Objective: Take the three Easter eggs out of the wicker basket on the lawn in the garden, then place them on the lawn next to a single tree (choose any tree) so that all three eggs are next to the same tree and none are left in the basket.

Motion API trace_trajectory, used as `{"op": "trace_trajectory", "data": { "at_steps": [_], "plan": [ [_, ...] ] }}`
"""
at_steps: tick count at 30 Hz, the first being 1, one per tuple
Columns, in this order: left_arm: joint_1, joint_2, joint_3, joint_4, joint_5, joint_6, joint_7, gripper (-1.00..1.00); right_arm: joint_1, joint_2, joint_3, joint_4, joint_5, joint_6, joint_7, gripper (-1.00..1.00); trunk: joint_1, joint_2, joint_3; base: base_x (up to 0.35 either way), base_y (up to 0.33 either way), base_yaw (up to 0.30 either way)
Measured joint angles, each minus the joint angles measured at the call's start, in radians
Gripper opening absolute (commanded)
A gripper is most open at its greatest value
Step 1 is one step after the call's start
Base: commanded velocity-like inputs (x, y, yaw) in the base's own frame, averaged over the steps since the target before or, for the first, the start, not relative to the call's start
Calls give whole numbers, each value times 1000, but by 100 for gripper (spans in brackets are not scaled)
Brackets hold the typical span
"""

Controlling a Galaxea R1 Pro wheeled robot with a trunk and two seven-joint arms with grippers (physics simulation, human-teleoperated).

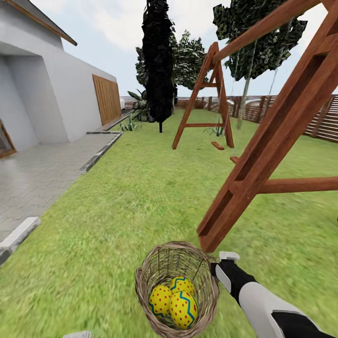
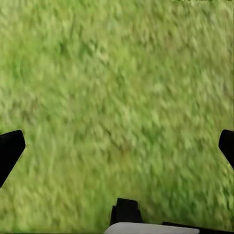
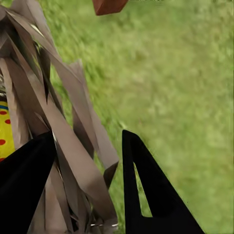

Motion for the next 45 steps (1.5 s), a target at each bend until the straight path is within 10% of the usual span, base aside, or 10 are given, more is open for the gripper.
{"op": "trace_trajectory", "data": {
  "at_steps": [12,45],
  "plan": [
    [-8,2,0,285,4,-173,-6,100,18,10,-2,0,0,-12,0,-100,0,0,-2,232,259,187],
    [-9,0,45,362,4,-320,-1,100,46,19,-4,4,1,-89,2,-100,0,0,-20,255,203,1]
  ]
}}
